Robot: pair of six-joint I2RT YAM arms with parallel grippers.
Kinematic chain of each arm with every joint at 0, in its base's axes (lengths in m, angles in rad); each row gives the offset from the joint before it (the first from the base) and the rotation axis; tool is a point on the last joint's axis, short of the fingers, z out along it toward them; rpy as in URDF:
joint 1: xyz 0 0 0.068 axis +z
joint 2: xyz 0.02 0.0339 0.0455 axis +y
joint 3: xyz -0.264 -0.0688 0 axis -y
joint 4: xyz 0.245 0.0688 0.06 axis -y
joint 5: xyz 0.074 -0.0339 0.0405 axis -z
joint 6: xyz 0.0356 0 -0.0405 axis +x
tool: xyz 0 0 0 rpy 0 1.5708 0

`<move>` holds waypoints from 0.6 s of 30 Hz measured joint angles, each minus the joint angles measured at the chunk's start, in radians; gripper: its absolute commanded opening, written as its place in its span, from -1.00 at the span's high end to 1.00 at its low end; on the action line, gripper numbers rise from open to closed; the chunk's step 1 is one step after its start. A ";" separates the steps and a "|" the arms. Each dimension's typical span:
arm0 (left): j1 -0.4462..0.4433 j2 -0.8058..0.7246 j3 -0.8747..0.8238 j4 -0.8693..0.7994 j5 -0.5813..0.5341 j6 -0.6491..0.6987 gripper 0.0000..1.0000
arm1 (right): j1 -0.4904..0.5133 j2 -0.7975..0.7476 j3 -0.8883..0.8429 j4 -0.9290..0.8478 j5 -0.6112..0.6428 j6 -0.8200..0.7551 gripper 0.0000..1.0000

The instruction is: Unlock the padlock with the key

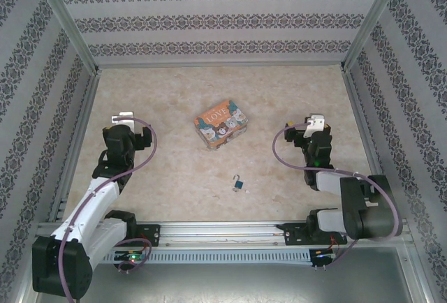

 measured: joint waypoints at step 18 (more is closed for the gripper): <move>0.019 0.024 -0.063 0.063 -0.018 -0.007 -0.99 | -0.039 0.199 0.072 0.092 -0.042 0.009 -0.97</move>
